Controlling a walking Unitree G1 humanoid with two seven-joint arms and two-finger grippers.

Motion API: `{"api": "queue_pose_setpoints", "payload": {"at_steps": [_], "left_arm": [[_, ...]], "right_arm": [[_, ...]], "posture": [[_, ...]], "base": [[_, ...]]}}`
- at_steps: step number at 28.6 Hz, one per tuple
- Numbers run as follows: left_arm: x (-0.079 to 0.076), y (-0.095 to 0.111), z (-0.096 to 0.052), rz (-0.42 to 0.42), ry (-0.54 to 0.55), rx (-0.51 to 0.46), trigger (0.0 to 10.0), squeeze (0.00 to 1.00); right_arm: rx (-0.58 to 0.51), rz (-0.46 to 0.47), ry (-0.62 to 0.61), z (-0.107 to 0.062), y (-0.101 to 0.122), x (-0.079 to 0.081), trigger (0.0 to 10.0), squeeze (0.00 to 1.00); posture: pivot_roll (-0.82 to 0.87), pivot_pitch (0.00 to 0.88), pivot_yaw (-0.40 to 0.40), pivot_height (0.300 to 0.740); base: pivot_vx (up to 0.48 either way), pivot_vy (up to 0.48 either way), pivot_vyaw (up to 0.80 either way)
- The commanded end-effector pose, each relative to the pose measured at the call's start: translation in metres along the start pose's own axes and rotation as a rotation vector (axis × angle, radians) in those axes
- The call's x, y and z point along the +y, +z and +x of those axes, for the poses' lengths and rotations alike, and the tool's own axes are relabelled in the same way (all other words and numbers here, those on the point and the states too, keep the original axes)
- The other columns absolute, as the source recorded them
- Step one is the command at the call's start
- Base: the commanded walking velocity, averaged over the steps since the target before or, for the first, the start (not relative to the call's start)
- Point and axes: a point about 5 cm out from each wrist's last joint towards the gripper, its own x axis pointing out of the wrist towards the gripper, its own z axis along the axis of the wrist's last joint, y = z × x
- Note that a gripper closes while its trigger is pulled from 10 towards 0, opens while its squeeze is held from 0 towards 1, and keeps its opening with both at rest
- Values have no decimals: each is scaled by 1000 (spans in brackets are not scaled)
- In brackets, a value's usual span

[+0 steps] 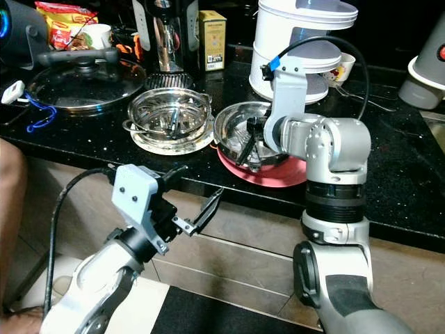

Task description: Kitchen organization

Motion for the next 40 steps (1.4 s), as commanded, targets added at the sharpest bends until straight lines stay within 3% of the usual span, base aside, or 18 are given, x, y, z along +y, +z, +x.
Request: {"api": "queue_pose_setpoints", "payload": {"at_steps": [1, 9, 10, 12, 13, 22, 24, 27, 35, 36, 37, 38, 40], "left_arm": [[-3, 0, 0, -20, -11, 6, 10000, 0], [-6, 1, 1, -30, -25, 8, 10000, 0], [-6, 1, 1, -31, -26, 8, 10000, 0], [-6, 1, 1, -31, -28, 9, 10000, 0], [-6, 1, 1, -31, -28, 10, 10000, 0], [-6, 2, 2, -32, -34, 11, 10000, 0], [-7, 2, 2, -33, -36, 9, 10000, 0], [-7, 4, 4, -34, -37, 3, 10000, 0], [-6, 5, 5, -33, -37, -3, 10000, 0], [-5, 6, 6, -32, -36, -6, 10000, 0], [-5, 7, 7, -31, -35, -10, 10000, 0], [-5, 9, 8, -31, -33, -17, 10000, 0], [-3, 13, 12, -30, -23, -43, 10000, 0]], "right_arm": [[-8, -12, -14, -1, 0, -3, 0, 0], [-2, -56, -4, -2, -1, -1, 275, 0], [1, -61, 2, -2, -2, 0, 2157, 0], [5, -68, 9, -1, -3, 2, 1569, 0], [6, -72, 12, -1, -3, 3, 0, 0], [-21, -51, 72, -3, 1, 9, 0, 0], [-71, 2, 142, -5, 8, 16, 0, 0], [-237, 108, 280, -15, 29, 28, 0, 0], [-482, 198, 394, -30, 51, 29, 0, 0], [-515, 214, 406, -32, 52, 27, 3922, 0], [-526, 234, 416, -33, 51, 26, 5294, 0], [-525, 262, 426, -32, 50, 24, 10000, 0], [-546, 310, 423, -31, 49, 19, 10000, 0]], "posture": [[7, 49, -87, 740], [4, 53, -89, 740], [4, 54, -89, 740], [4, 55, -89, 740], [4, 55, -89, 740], [5, 56, -88, 740], [6, 56, -87, 740], [9, 56, -84, 740], [11, 55, -82, 740], [11, 56, -81, 740], [14, 57, -82, 740], [14, 57, -82, 740], [17, 56, -80, 740]], "base": [[0, 0, 0], [0, 0, 0], [0, 0, 0], [0, 0, 0], [0, 0, 0], [0, 0, 0], [0, 0, 0], [0, 0, 0], [0, 0, 0], [0, 0, 0], [0, 0, 0], [0, 0, 0], [0, 0, 0]]}}
